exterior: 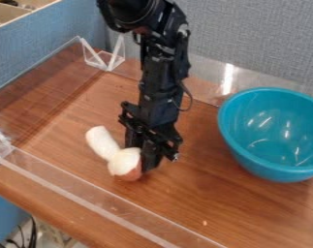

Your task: Put the mushroom in the blue bowl

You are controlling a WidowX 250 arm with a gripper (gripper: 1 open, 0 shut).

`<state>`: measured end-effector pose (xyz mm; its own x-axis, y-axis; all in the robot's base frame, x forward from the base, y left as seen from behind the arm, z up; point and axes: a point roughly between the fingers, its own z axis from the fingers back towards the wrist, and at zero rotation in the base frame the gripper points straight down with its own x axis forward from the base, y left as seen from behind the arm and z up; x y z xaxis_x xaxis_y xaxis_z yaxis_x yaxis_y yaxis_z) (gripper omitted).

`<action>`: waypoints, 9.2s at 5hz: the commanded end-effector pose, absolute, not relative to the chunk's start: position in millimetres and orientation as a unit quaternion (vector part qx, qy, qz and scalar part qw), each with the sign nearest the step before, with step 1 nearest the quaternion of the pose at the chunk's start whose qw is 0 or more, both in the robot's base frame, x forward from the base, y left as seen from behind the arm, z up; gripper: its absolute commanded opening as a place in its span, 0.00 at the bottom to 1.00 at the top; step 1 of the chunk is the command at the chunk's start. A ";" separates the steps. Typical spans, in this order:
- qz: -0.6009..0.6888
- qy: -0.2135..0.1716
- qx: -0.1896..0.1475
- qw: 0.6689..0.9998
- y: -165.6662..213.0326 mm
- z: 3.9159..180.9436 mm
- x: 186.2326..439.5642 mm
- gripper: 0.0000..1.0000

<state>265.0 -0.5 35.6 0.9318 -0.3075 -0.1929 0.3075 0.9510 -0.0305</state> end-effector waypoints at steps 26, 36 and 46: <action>-0.260 -0.002 0.002 0.966 -100.6 142.5 355.6 1.00; -0.359 -0.032 0.015 0.933 41.0 123.6 282.5 1.00; -0.396 -0.007 0.019 0.918 46.1 58.4 285.1 0.00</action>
